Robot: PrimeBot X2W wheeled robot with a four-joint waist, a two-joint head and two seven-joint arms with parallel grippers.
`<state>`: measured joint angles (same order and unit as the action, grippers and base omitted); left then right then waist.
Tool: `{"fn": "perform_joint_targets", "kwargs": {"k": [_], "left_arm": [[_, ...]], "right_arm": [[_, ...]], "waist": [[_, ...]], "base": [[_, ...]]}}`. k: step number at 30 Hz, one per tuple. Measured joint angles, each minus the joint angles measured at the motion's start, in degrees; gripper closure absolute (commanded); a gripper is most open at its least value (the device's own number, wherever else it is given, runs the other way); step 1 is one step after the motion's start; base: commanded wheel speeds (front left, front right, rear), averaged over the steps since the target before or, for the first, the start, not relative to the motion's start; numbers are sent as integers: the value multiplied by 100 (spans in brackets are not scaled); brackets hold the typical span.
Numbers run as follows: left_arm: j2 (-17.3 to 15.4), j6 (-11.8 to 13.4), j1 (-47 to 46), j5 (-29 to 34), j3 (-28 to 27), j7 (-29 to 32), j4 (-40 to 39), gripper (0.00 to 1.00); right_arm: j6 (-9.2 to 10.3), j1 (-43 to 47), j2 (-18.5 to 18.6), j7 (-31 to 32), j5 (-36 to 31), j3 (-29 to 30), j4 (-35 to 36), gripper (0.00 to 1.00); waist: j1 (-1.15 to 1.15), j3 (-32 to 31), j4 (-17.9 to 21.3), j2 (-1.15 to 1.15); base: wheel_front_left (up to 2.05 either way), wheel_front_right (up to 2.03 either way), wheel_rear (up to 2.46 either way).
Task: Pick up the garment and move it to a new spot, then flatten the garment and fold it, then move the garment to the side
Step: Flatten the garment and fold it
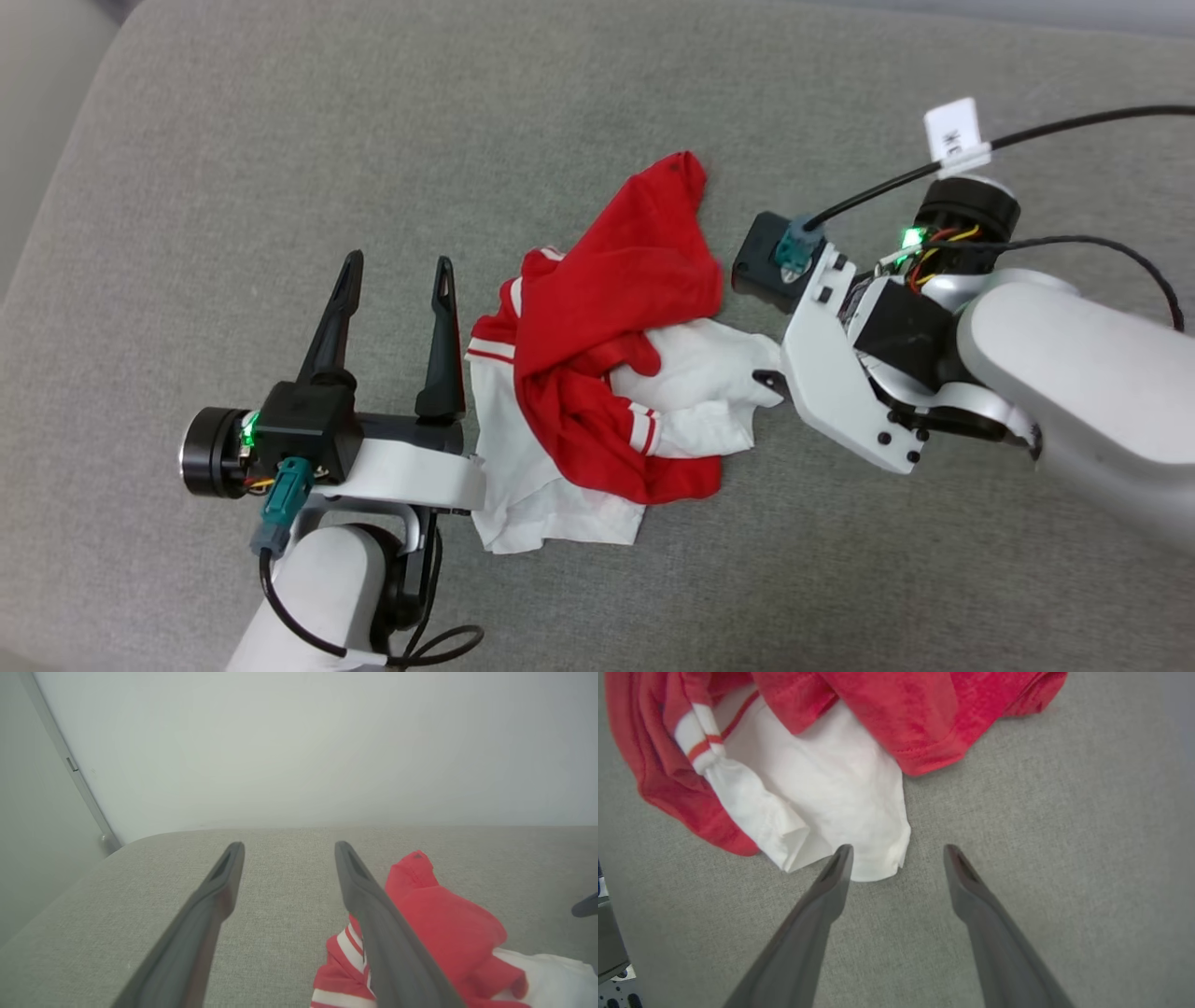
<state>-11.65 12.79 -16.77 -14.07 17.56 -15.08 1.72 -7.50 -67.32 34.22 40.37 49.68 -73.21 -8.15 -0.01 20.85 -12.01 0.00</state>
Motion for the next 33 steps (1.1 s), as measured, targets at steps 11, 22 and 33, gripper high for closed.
{"fn": "perform_joint_targets", "kwargs": {"k": [11, 22, 33], "left_arm": [[602, -578, -31, 497, -624, 1, 64, 0], [787, -866, 21, 783, -1015, 1, 221, 0], [820, -980, 577, 938, -1304, 0, 324, 0]], "right_arm": [[0, 386, -25, 244, -450, 53, -174, 0], [-2, 406, -49, -667, -506, -16, -265, 100], [-1, 272, 1101, -2216, 205, 44, 109, 100]], "waist": [[0, 546, -290, 0], [0, 349, -131, 0], [0, -380, 191, 0]], "base": [[0, 0, 0], [0, 0, 0], [0, 0, 0]]}}
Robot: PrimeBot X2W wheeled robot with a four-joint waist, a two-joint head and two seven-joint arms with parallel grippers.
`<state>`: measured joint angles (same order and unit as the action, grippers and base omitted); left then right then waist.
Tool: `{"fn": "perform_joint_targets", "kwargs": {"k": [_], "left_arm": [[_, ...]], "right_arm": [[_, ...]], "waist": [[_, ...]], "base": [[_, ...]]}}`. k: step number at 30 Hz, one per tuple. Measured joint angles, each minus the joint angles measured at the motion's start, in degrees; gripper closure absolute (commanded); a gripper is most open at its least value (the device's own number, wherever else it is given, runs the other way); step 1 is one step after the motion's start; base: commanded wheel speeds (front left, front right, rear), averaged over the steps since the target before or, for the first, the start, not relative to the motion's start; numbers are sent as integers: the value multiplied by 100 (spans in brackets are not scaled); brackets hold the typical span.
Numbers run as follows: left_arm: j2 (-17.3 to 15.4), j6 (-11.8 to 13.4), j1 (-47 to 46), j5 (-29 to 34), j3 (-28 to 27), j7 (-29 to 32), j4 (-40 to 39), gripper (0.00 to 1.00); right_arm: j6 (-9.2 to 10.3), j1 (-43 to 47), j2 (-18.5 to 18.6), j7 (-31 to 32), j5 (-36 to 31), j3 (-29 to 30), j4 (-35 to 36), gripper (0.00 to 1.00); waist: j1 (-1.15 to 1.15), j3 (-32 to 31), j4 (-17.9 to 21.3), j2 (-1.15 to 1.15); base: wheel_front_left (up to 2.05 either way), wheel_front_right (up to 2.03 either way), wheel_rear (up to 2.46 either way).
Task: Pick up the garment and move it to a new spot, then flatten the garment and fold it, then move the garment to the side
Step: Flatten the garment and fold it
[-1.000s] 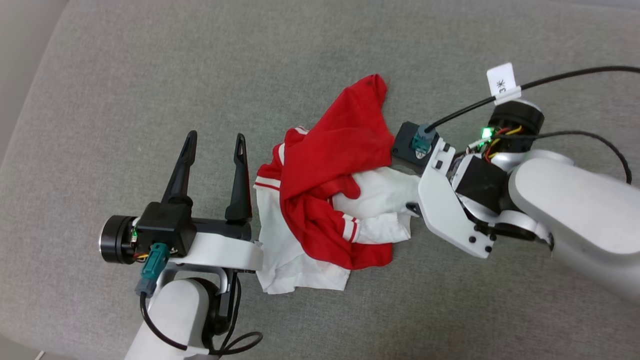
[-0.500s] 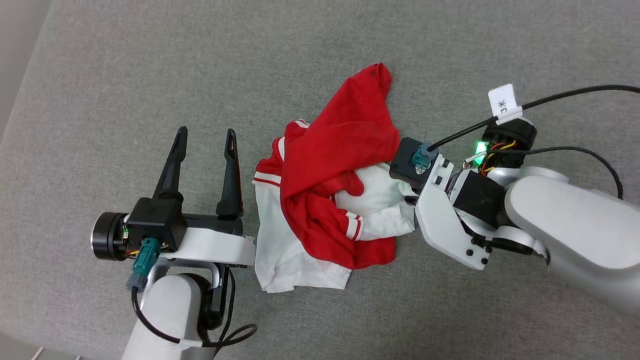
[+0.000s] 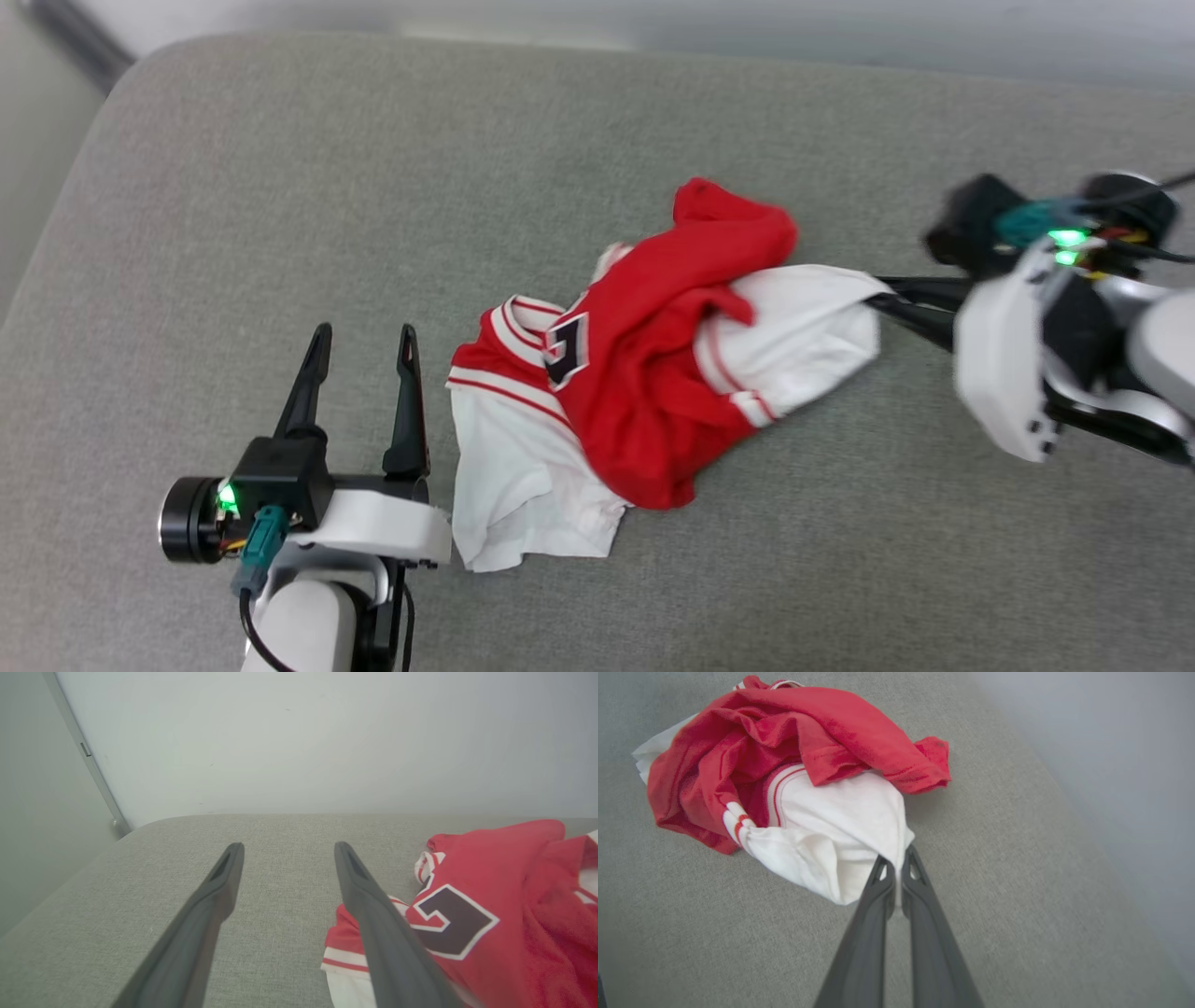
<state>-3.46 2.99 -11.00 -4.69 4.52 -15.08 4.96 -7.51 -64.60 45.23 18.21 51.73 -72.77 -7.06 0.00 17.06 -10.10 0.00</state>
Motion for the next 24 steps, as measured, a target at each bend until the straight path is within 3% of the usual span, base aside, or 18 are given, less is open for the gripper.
{"fn": "perform_joint_targets", "kwargs": {"k": [6, 11, 17, 23, 24], "left_arm": [[13, -51, 268, 58, -79, 0, 35, 0], [23, -108, 353, 101, -102, 0, 90, 0], [30, -148, 361, 138, -83, 0, 134, 0], [38, -159, 438, 159, -101, 0, 226, 0], [38, -175, 463, 166, -107, 0, 242, 0]], "right_arm": [[0, 732, 851, -421, 468, 246, 43, 100], [0, 1779, 1296, -612, 794, 338, -256, 100], [0, 2805, 1267, -645, 1136, 338, -656, 100], [0, 3168, 1015, -1002, 1146, 620, -934, 100], [0, 3178, 988, -1095, 1082, 697, -965, 63]], "waist": [[0, -297, 253, 0], [0, -445, 421, 0], [0, -482, 443, 0], [0, -610, 481, 0], [1, -645, 491, 0]], "base": [[0, 0, 0], [0, 0, 0], [0, 0, 0], [0, 0, 0], [0, 0, 0]]}}
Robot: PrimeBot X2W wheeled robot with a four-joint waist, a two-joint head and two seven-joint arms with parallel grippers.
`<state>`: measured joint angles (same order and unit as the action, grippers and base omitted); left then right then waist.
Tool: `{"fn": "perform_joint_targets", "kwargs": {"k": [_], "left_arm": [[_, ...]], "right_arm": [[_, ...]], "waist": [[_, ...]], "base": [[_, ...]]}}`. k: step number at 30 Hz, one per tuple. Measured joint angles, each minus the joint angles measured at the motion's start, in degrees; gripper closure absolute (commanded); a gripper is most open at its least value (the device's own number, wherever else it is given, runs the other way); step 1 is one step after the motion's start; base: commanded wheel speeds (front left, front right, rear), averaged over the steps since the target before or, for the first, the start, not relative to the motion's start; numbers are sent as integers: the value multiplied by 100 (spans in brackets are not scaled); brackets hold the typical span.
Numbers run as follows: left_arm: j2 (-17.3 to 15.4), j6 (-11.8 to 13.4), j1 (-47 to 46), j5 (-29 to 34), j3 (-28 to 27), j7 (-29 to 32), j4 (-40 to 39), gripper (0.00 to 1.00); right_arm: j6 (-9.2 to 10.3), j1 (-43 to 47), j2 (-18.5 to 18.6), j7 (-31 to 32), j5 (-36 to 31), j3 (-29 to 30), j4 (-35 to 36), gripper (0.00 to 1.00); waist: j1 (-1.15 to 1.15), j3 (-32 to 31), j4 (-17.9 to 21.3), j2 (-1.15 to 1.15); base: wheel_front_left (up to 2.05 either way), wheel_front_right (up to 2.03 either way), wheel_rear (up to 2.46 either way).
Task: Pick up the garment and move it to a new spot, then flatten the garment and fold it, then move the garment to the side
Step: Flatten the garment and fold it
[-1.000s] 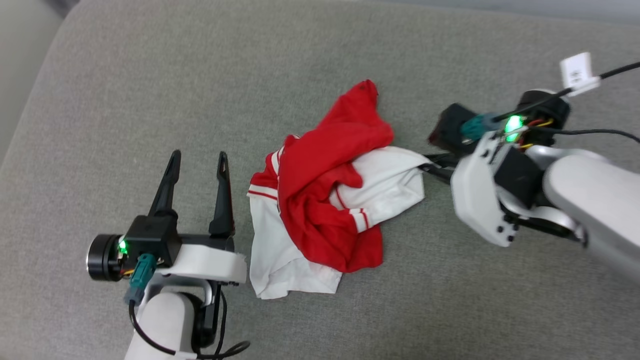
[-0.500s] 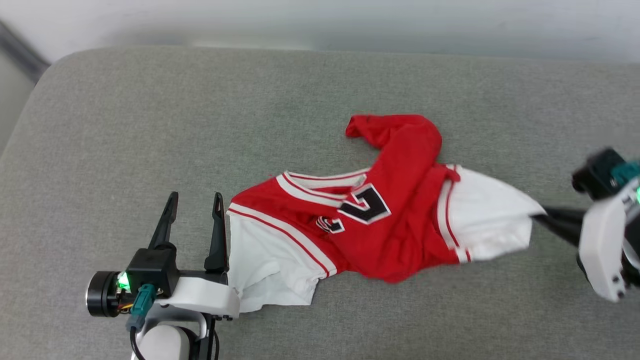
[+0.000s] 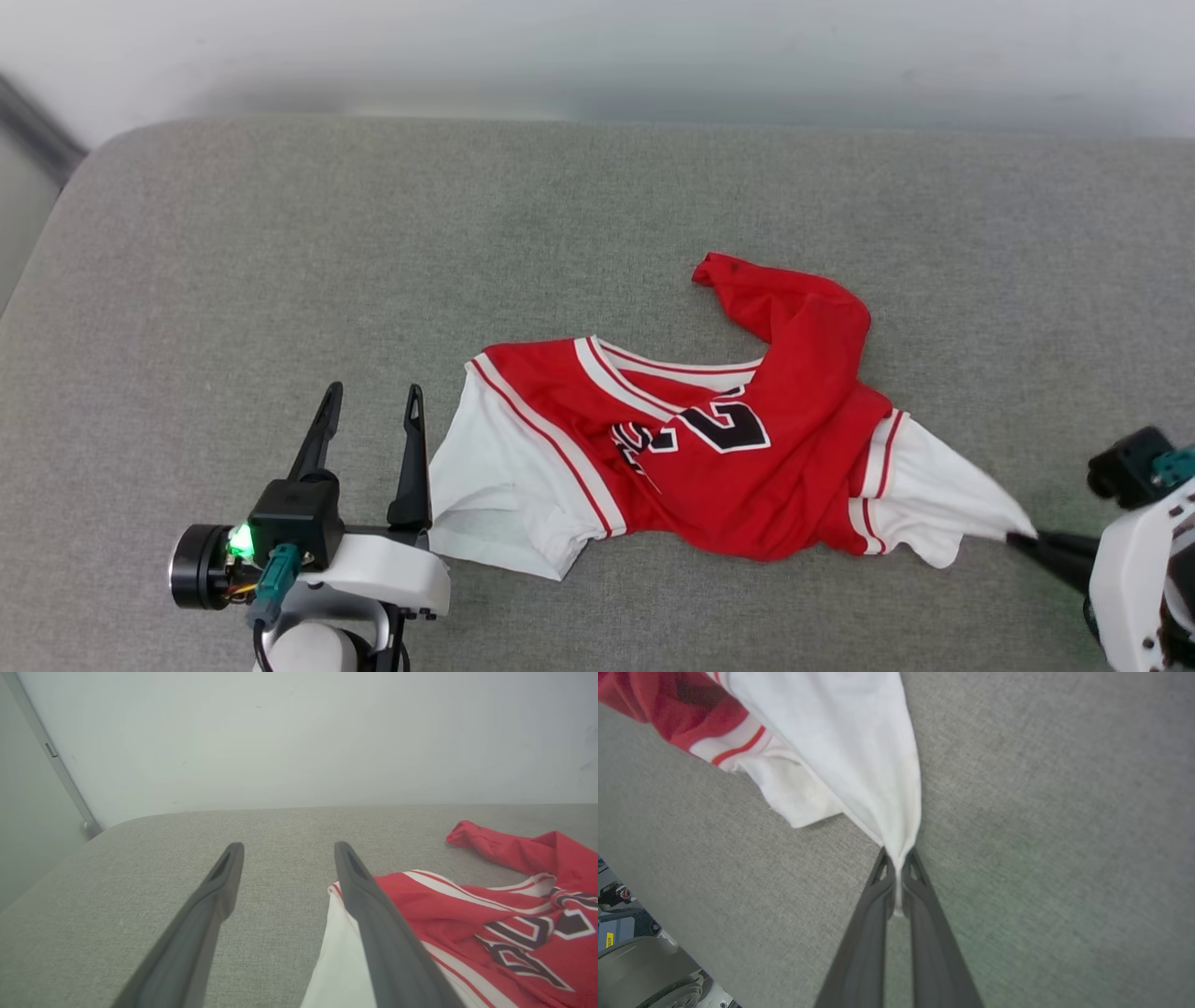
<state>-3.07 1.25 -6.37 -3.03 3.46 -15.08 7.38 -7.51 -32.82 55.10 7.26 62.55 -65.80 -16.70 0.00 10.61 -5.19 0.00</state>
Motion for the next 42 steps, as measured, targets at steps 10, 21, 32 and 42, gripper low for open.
{"fn": "perform_joint_targets", "kwargs": {"k": [10, 21, 32, 42], "left_arm": [[-29, -52, 162, 76, -85, 0, 27, 0], [-32, -52, 216, 129, -79, 0, -179, 0], [1, -23, -166, 68, 178, 0, -267, 0], [10, 132, -631, -174, 501, 1, -422, 0]], "right_arm": [[0, 237, -33, -936, -543, 1256, 103, 0], [1, -425, -442, -268, -1533, 2852, 746, 0], [0, -2078, -870, 3336, -1393, 1667, 966, 0], [0, -3220, -1483, 4361, -1477, 521, -156, 0]], "waist": [[0, -338, 75, 0], [0, -186, 37, 0], [0, 437, -225, 0], [-1, 1218, -669, 0]], "base": [[0, 0, 0], [0, 0, 0], [0, 0, 0], [0, 0, 0]]}}
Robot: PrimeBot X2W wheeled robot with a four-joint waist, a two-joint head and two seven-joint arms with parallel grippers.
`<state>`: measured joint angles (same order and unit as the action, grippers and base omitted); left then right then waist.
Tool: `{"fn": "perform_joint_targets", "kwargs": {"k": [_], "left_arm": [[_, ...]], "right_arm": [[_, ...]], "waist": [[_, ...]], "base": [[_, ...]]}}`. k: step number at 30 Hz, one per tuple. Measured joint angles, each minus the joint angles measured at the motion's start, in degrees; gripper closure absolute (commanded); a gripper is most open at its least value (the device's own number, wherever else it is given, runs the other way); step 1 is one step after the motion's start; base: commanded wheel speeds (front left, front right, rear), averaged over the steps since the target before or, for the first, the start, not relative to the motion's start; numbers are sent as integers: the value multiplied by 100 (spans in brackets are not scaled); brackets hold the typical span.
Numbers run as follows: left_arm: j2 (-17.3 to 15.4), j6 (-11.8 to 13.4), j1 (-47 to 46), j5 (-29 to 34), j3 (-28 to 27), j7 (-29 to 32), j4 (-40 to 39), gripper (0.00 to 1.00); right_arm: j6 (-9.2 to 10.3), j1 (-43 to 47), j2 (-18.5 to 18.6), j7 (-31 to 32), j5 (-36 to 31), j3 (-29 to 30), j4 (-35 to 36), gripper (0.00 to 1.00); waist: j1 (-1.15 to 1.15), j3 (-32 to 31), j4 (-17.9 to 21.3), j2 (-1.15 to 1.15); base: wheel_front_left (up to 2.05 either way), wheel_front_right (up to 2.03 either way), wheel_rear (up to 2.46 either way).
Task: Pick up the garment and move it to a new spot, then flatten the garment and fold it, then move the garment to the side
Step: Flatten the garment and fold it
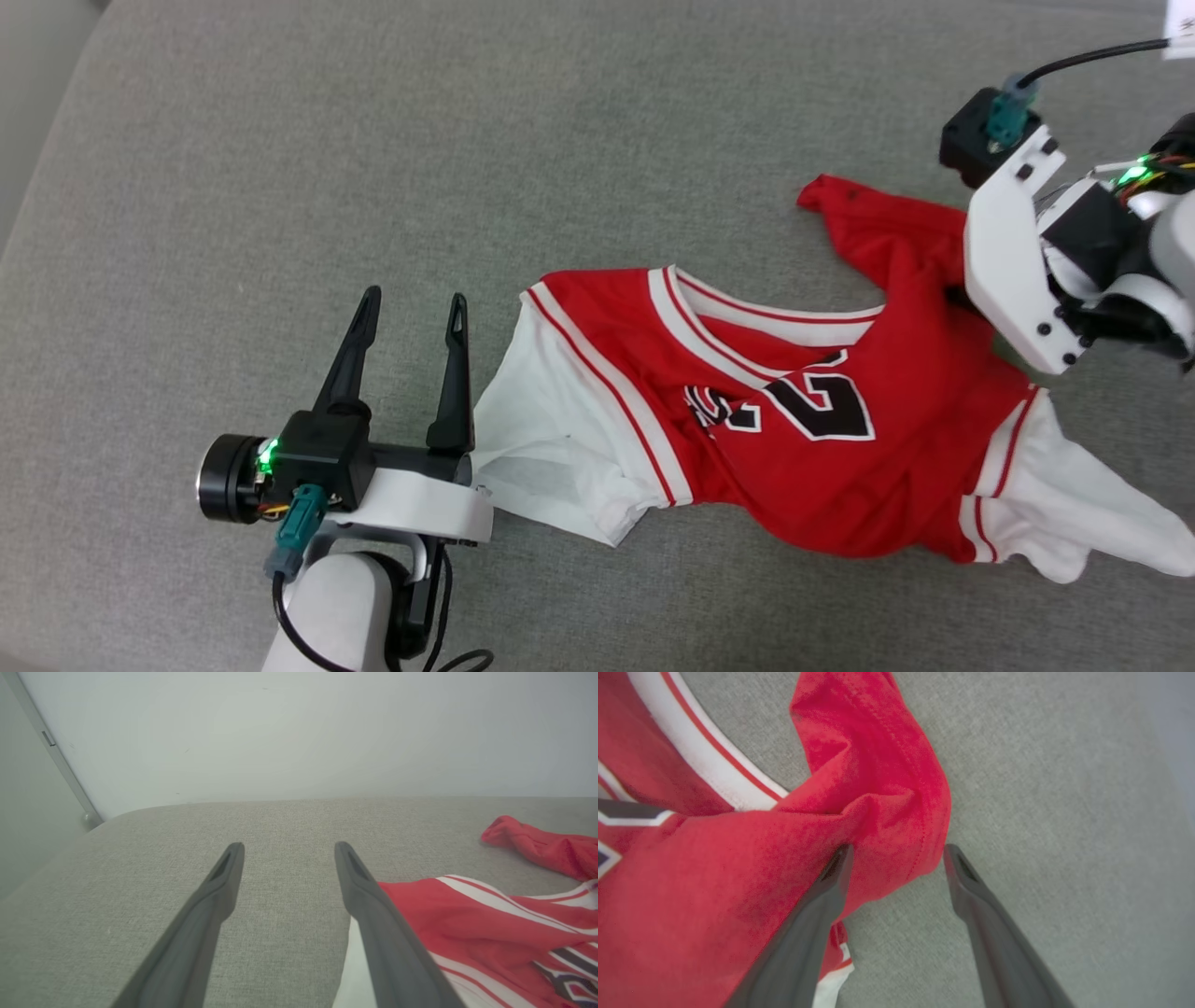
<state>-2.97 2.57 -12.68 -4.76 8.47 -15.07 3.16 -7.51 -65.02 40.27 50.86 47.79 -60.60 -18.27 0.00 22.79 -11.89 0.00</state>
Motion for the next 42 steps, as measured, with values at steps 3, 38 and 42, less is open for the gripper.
{"fn": "perform_joint_targets", "kwargs": {"k": [3, 38, 42], "left_arm": [[5, 32, -51, -45, 44, -1, -23, 0], [8, 10, 1044, 66, -482, -1, 236, 0], [9, -8, 1085, 70, -493, -1, 252, 0]], "right_arm": [[0, 3, -89, -46, 33, -235, -230, 0], [1, 2543, 1967, -3443, 1427, -1096, 2562, 100], [1, 3532, 1940, -3621, 1527, -1054, 2491, 100]], "waist": [[0, 110, -65, 0], [1, -1467, 645, 0], [1, -1534, 701, 0]], "base": [[0, 0, 0], [0, 0, 0], [0, 0, 0]]}}
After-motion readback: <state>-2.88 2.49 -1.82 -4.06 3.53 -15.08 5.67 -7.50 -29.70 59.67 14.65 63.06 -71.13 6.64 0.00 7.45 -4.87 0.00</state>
